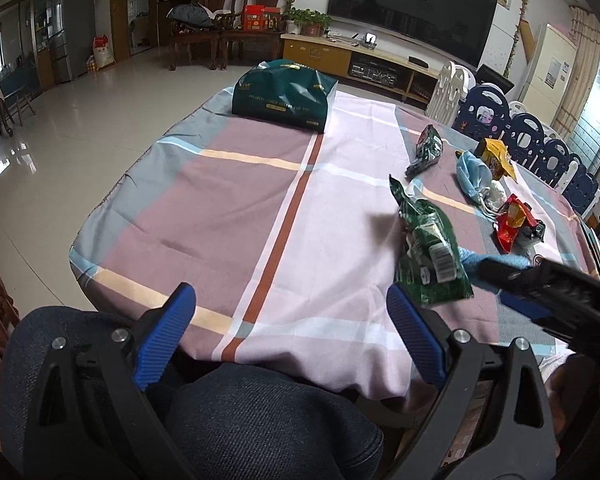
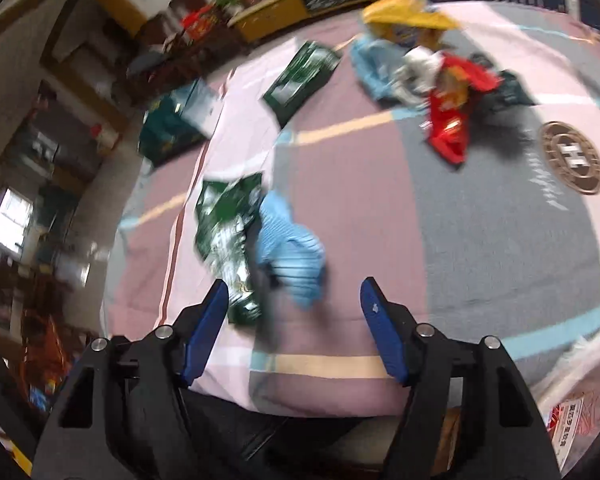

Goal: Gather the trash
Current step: 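Grasp the blue cloth with the right tool while the left tool approaches the green snack bag, then grasp the green snack bag with the left tool while the right tool lifts the blue cloth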

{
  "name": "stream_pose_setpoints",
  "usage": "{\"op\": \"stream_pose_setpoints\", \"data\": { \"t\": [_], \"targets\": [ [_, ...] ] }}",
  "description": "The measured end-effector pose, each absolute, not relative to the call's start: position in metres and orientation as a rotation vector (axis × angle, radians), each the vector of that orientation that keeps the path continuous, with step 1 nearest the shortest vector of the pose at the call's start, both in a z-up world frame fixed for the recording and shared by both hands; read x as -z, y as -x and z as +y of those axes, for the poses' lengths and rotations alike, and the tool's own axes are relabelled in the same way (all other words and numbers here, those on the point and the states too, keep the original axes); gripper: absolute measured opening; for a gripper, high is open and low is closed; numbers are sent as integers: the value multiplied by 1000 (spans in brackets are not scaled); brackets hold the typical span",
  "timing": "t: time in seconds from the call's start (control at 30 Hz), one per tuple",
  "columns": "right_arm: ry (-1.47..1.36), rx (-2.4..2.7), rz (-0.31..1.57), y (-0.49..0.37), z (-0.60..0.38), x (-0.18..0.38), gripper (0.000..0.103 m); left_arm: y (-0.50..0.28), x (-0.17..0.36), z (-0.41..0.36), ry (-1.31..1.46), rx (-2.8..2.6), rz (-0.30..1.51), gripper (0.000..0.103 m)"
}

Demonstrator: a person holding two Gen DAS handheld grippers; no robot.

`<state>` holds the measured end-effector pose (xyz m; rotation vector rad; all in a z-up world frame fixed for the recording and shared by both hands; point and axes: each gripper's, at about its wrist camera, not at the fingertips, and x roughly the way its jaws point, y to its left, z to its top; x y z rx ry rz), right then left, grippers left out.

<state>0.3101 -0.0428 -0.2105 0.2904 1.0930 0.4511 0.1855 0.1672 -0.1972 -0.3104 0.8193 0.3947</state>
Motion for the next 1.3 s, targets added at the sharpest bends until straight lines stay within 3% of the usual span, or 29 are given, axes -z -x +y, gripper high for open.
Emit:
{"op": "stream_pose_setpoints", "data": {
  "t": [0.27, 0.47, 0.5, 0.57, 0.67, 0.87, 0.93, 1.1, 1.27, 1.3],
  "targets": [
    [-296, -355, 1061, -318, -67, 204, 68, -188, 202, 166, 324, -350, 834, 92],
    [-181, -404, 1076, -329, -29, 217, 66, -189, 204, 167, 337, -351, 839, 91],
    [-164, -430, 1090, -331, -20, 221, 62, -188, 204, 167, 337, -352, 837, 91],
    [-147, -465, 1122, -333, -8, 229, 35, -189, 202, 166, 329, -353, 837, 90],
    [-176, -453, 1123, -332, -12, 233, 13, -193, 199, 161, 298, -341, 844, 86],
    [-259, -300, 1024, -310, -74, 211, 12, -216, 190, 143, 250, -243, 837, 86],
    [-285, -265, 995, -298, -98, 203, 12, -229, 189, 137, 274, -211, 849, 91],
    [-334, -189, 959, -266, -151, 190, 12, -274, 203, 111, 344, -90, 938, 94],
    [-356, -165, 974, -246, -177, 189, 12, -313, 225, 74, 238, -80, 1021, 94],
    [-353, -167, 970, -243, -179, 187, 12, -316, 227, 70, 206, -94, 1025, 88]
  ]
}}
